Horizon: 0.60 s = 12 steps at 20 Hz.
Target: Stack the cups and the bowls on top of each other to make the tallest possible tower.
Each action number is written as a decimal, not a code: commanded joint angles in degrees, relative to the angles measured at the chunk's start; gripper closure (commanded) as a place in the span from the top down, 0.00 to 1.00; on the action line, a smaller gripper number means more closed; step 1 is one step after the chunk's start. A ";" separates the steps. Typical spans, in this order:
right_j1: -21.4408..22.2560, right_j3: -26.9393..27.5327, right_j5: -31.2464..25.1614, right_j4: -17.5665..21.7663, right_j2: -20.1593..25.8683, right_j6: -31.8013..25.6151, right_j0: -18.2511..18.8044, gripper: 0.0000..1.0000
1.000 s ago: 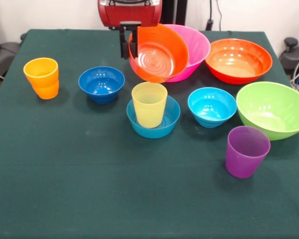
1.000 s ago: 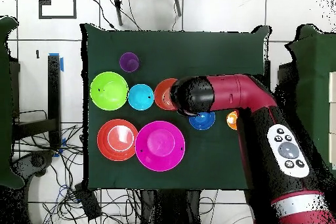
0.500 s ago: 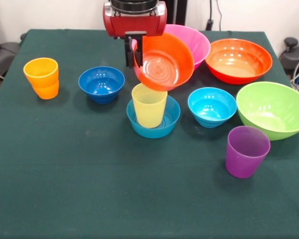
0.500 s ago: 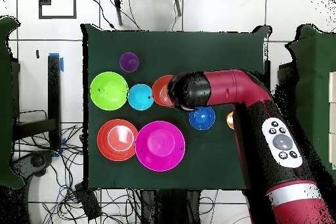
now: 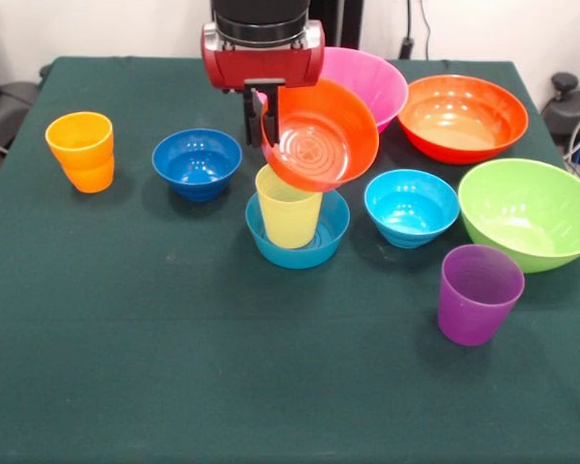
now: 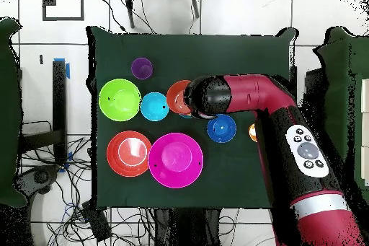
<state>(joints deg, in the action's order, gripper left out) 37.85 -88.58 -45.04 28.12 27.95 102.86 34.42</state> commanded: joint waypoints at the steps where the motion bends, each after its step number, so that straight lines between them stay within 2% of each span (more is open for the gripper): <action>1: -1.85 0.60 1.11 2.30 -2.59 1.19 -1.70 0.00; 12: -3.37 -0.37 4.84 3.49 -3.43 2.24 -1.77 0.00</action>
<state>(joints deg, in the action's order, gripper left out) 36.88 -88.57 -44.31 28.11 27.20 102.86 34.42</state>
